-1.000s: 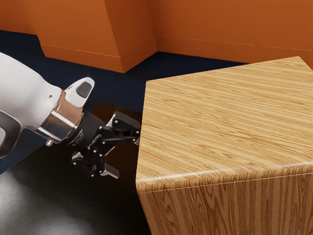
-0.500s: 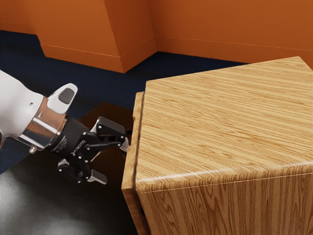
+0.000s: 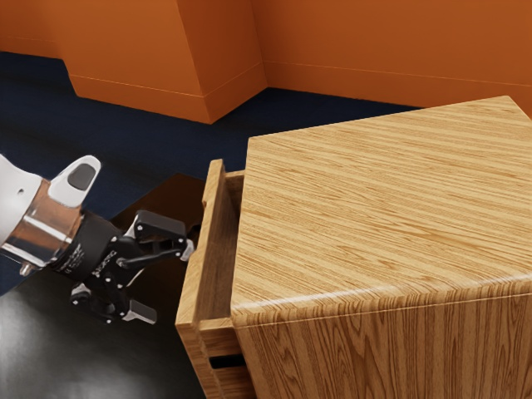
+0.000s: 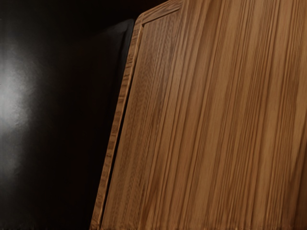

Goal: Pull the drawer handle with one arm to open the drawer

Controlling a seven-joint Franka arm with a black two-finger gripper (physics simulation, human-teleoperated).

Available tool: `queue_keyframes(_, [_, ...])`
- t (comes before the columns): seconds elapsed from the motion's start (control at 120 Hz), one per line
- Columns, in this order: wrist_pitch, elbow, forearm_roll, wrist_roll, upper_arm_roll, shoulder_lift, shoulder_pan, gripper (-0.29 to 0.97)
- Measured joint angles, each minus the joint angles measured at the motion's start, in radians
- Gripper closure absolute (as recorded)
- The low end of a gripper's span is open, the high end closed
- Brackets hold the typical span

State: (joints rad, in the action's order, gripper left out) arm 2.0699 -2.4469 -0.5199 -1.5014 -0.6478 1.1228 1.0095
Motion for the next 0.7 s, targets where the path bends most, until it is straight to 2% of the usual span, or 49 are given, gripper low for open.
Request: queue_keyframes(0.7, [-0.061,-0.037,0.013,0.034,0.021,0.095,-0.153,0.01])
